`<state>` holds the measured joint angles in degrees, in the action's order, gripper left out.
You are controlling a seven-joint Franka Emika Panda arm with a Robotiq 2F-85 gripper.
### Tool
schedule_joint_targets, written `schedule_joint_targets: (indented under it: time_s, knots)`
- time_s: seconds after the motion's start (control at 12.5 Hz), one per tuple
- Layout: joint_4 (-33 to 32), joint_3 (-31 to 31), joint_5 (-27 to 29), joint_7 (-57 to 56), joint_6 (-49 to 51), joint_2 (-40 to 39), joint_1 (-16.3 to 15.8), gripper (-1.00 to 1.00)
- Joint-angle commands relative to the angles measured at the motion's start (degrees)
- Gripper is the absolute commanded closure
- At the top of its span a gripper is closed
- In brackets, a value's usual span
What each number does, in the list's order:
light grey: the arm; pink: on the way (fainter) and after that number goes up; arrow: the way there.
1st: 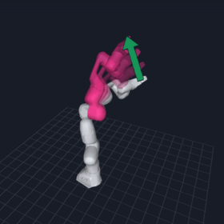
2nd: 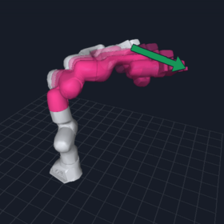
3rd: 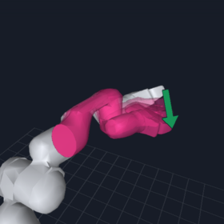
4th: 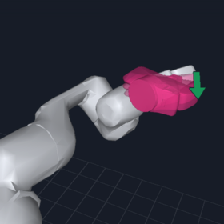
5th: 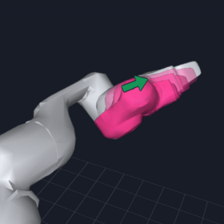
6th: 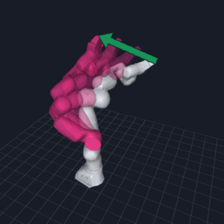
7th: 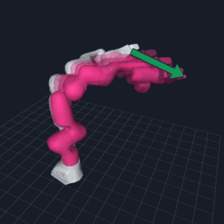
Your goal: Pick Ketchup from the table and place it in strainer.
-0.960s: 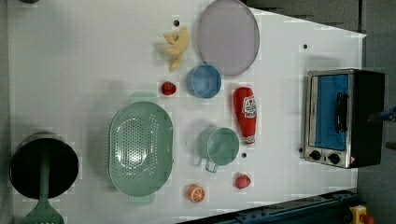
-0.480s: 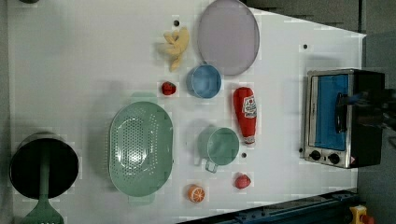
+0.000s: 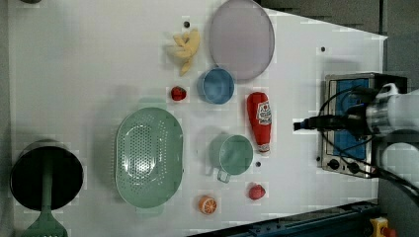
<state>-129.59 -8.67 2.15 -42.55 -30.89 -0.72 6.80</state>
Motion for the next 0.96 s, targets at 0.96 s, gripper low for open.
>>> schedule_joint_targets:
  time_s: [0.96]
  knots:
    - [-8.0, 0.3, -2.7, -15.7, -31.3, -16.3, 0.4, -1.00]
